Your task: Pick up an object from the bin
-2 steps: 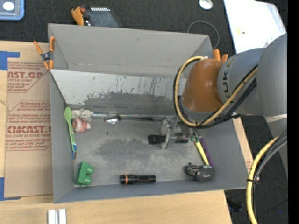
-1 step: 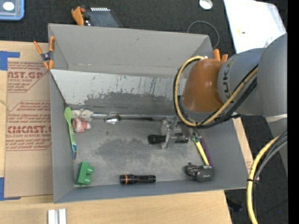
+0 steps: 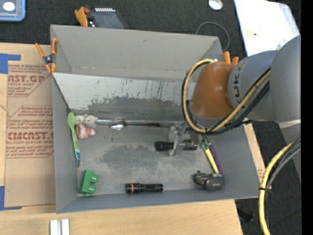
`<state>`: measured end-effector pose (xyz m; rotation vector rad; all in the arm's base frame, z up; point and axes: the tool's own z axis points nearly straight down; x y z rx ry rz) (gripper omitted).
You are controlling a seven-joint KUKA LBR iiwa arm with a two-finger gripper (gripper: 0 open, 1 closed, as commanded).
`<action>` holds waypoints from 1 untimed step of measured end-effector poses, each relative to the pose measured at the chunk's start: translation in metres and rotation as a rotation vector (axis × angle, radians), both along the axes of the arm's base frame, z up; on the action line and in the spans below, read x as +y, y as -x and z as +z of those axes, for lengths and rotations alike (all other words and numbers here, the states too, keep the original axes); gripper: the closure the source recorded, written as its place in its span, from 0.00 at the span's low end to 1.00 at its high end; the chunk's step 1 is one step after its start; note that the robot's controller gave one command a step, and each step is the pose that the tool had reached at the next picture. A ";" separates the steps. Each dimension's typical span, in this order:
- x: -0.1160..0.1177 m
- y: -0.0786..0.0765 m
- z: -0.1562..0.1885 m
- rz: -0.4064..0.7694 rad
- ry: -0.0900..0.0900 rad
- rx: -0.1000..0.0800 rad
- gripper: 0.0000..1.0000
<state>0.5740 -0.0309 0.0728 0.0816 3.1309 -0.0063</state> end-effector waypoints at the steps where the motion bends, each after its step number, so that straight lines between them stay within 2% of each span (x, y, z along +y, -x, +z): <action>1: -0.025 0.086 0.131 0.003 0.000 -0.001 1.00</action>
Offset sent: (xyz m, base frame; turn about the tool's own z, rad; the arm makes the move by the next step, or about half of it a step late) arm 0.0000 0.0000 0.0000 0.0000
